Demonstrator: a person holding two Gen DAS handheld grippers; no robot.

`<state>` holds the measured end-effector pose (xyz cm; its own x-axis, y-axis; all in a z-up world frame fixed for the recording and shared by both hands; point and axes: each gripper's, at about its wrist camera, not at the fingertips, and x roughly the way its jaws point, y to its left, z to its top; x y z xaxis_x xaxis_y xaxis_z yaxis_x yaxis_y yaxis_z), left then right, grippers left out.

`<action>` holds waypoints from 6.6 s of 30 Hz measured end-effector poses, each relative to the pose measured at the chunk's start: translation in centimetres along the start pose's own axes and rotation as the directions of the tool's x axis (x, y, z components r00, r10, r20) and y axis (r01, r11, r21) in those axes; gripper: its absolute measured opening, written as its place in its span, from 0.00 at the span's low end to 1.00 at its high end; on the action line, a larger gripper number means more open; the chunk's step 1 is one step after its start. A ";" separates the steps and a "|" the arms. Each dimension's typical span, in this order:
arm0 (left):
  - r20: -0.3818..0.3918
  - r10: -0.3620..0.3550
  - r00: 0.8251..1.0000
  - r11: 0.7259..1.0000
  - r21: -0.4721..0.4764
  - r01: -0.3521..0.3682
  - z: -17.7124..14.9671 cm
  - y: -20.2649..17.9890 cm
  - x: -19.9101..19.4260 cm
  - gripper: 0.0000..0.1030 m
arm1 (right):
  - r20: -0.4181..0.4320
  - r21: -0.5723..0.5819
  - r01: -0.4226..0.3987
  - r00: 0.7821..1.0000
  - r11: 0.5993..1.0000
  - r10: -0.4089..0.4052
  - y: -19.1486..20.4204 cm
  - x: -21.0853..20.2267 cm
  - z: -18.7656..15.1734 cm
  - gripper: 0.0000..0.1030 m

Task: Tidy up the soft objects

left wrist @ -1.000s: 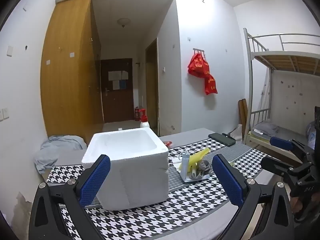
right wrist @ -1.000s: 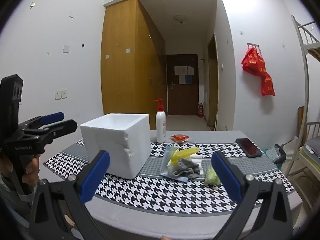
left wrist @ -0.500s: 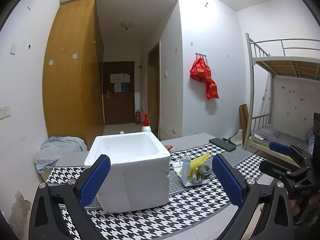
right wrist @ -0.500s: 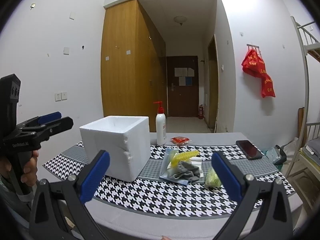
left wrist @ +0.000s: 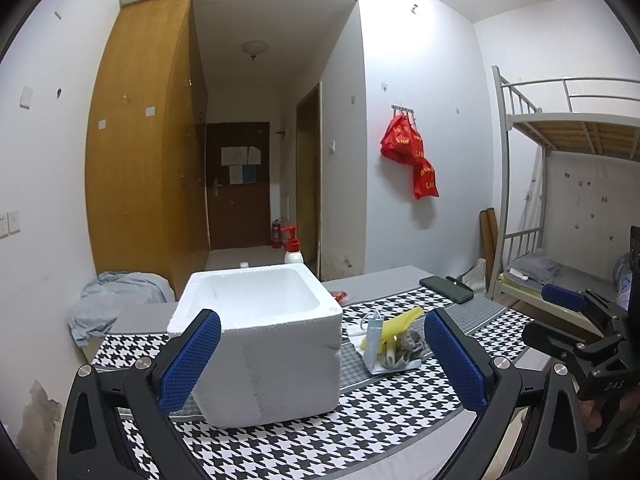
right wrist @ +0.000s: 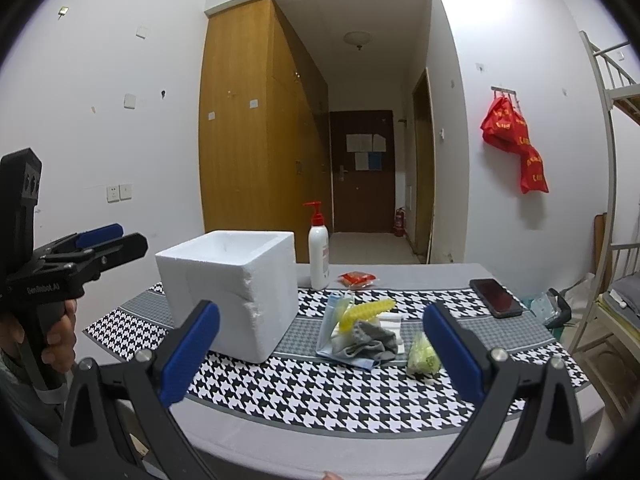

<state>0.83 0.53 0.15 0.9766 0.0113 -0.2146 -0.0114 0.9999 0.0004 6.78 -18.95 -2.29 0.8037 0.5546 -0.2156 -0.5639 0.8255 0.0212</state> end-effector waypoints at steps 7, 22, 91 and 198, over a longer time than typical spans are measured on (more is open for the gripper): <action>-0.007 0.001 1.000 1.000 0.008 -0.001 0.0 0.1 0.2 0.99 | -0.002 0.001 -0.001 1.000 1.000 0.001 -0.1 0.0 0.0 1.00; 0.001 0.012 1.000 1.000 0.002 -0.012 0.0 0.4 0.2 0.99 | -0.001 -0.014 -0.008 1.000 1.000 0.008 0.3 0.2 0.1 1.00; -0.407 0.039 0.912 0.999 0.042 -0.023 -5.7 -7.7 21.0 0.84 | -0.246 0.129 0.061 0.969 0.990 -0.028 -12.8 8.0 -5.0 1.00; -0.227 -0.098 0.969 0.993 0.045 0.111 1.0 -7.0 18.7 0.03 | -0.367 0.175 0.077 0.930 0.981 -0.008 -12.7 10.8 -3.3 0.32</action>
<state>19.40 -6.30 -2.93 0.8986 -0.0872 -0.4301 0.1063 0.9941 0.0205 22.02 -23.81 -8.15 0.6823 0.4712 -0.5589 -0.4581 0.8714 0.1754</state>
